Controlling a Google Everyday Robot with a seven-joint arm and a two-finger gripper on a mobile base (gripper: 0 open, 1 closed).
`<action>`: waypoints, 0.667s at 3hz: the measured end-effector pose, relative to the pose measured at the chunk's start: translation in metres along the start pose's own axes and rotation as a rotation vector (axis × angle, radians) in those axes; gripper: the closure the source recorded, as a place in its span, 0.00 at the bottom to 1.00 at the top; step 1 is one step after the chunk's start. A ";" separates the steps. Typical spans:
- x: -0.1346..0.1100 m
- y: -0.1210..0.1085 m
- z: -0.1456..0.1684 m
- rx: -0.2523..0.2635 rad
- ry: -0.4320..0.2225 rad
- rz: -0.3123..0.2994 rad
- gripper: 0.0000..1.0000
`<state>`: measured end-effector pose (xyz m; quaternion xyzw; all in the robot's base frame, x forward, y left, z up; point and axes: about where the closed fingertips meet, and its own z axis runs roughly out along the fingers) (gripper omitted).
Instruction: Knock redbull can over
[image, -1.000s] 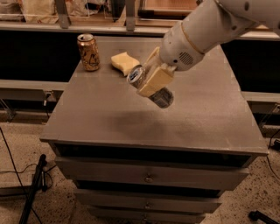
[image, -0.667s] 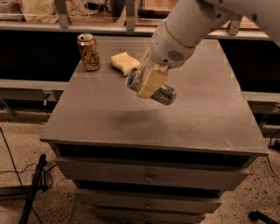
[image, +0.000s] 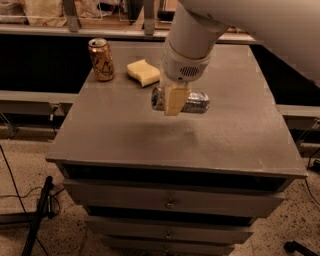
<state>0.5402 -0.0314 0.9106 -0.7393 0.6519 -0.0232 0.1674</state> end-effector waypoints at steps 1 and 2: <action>0.000 -0.010 0.012 0.002 0.076 -0.072 1.00; 0.003 -0.022 0.031 -0.044 0.109 -0.108 1.00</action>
Offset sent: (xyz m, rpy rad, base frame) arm 0.0544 0.0057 -0.0445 -0.1927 0.0732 0.1143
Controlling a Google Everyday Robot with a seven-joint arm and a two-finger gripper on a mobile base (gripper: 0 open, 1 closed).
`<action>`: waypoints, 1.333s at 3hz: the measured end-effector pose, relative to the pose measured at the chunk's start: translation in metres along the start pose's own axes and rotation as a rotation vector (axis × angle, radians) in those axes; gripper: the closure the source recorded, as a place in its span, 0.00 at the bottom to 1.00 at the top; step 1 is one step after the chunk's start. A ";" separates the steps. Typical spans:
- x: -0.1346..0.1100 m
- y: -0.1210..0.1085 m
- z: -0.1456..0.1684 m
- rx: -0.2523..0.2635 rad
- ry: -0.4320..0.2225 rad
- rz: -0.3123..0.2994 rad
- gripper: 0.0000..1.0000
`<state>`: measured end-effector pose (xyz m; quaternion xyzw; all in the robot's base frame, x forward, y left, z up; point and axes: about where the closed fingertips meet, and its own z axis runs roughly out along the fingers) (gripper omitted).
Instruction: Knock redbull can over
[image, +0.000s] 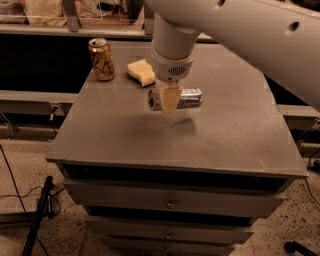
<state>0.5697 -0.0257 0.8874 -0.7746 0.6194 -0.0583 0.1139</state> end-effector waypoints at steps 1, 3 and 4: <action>0.008 -0.009 0.025 -0.065 0.024 -0.009 0.98; 0.012 -0.012 0.034 -0.075 0.034 -0.003 0.53; 0.012 -0.013 0.034 -0.072 0.034 -0.003 0.30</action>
Offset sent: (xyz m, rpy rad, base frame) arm 0.0284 -0.0094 -0.0390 -0.0656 0.0840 -0.0109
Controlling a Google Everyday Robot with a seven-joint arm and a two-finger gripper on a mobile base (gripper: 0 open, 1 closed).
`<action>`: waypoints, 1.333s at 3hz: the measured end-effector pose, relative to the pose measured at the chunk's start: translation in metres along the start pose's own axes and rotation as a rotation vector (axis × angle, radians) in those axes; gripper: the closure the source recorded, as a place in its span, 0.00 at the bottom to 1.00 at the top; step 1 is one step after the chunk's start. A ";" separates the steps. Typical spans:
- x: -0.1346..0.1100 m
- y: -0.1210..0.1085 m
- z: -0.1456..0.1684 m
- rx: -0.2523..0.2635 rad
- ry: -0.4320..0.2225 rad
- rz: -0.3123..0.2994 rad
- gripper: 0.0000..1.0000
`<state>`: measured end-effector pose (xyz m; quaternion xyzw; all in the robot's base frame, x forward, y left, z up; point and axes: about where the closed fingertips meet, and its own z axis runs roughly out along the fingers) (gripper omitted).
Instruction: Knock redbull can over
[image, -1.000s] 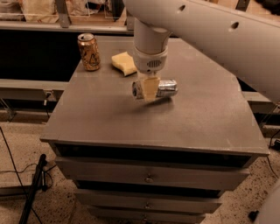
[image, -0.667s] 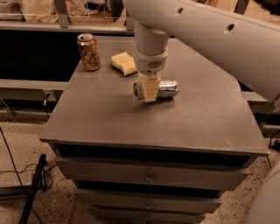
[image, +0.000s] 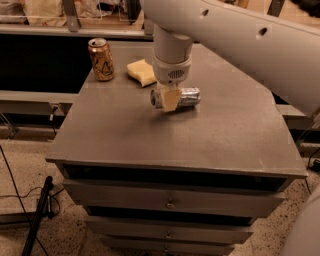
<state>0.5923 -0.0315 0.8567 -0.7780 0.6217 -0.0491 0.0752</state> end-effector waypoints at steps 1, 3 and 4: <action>0.000 0.000 0.000 0.002 0.000 0.000 0.06; 0.000 0.000 0.000 0.004 -0.001 0.000 0.00; 0.005 0.000 -0.007 0.024 -0.046 -0.006 0.00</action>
Offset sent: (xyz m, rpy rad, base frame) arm 0.0001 0.0002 -0.0001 0.0009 -0.0022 0.0002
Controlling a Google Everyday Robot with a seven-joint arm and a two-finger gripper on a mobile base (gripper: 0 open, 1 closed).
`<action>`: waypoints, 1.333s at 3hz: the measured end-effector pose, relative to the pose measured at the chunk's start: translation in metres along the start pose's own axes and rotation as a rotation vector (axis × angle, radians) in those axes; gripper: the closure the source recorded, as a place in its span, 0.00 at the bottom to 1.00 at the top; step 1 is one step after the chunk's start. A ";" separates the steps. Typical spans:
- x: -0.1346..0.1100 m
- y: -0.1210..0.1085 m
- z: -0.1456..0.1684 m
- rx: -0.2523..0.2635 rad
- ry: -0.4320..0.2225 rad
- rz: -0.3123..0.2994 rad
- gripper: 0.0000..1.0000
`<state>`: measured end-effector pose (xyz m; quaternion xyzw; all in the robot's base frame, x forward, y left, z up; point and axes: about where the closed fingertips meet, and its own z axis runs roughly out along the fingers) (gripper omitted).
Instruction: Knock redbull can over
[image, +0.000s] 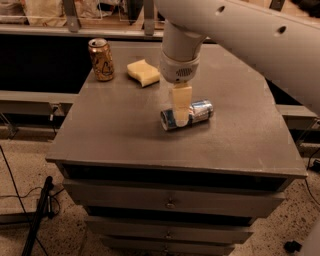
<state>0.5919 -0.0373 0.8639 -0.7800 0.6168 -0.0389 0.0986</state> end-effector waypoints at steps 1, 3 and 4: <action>0.013 0.001 -0.016 0.050 -0.088 -0.004 0.00; 0.049 0.008 -0.023 0.096 -0.233 -0.048 0.00; 0.049 0.008 -0.023 0.096 -0.233 -0.048 0.00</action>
Offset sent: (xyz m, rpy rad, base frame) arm 0.0009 -0.0536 0.0226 0.2406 -0.0583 0.0729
